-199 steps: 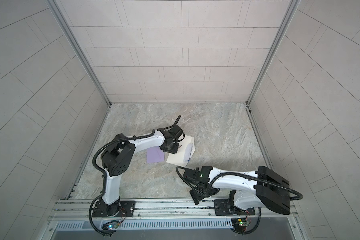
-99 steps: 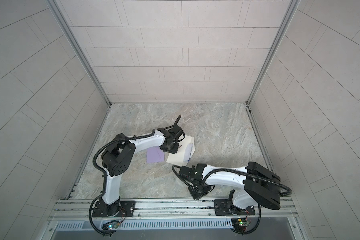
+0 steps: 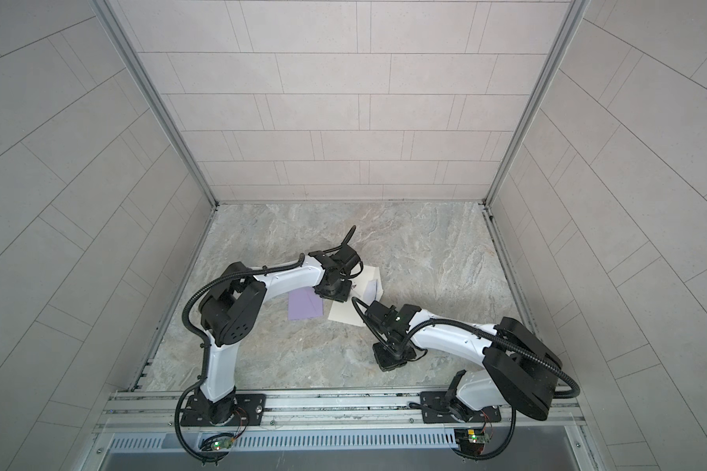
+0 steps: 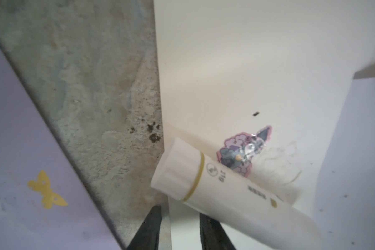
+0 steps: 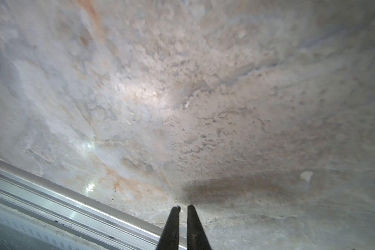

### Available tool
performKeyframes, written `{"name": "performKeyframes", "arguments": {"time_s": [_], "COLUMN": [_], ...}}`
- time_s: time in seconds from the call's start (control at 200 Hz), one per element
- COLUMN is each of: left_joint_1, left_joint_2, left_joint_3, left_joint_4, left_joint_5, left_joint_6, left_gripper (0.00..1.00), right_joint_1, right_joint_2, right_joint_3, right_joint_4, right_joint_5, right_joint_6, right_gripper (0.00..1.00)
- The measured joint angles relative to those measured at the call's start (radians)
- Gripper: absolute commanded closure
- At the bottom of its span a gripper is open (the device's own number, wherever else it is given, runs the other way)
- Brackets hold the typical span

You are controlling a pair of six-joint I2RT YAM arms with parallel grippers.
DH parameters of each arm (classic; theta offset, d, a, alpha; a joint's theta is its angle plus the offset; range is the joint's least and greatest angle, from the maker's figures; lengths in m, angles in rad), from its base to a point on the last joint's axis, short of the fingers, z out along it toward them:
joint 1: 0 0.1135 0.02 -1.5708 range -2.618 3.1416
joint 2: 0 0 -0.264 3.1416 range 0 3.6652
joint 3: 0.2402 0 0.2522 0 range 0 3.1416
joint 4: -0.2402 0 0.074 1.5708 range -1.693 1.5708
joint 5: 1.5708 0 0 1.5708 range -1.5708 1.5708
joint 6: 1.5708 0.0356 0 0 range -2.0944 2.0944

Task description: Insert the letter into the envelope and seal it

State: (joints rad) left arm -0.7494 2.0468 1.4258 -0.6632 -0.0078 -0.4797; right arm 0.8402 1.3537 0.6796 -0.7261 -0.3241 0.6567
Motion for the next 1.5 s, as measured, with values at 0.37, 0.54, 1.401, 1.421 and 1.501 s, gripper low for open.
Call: {"name": "performKeyframes", "arguments": {"time_s": [0.37,0.54,1.401,1.421,1.501], "left_joint_1": [0.000,0.000,0.000,0.000,0.000], "left_joint_2": [0.000,0.000,-0.005,-0.005,-0.006], "left_joint_3": [0.001,0.001,0.001,0.001,0.002], "left_joint_4": [-0.001,-0.003,-0.021,-0.021,-0.023], "left_joint_5": [0.002,0.006,0.099,0.102,0.113], "left_joint_6": [0.000,0.002,0.048,0.050,0.055], "left_gripper": [0.63,0.62,0.61,0.61,0.61], "right_joint_1": [-0.345,-0.374,-0.410,-0.410,-0.411], "right_joint_2": [-0.026,0.123,0.440,0.441,0.442], "right_joint_3": [0.180,0.351,0.398,0.396,0.392], "right_joint_4": [0.059,0.105,0.244,0.247,0.260], "right_joint_5": [-0.062,-0.053,-0.088,-0.089,-0.096], "right_joint_6": [-0.006,-0.006,0.035,0.036,0.045], "right_gripper": [0.72,0.72,0.75,0.75,0.75]}}
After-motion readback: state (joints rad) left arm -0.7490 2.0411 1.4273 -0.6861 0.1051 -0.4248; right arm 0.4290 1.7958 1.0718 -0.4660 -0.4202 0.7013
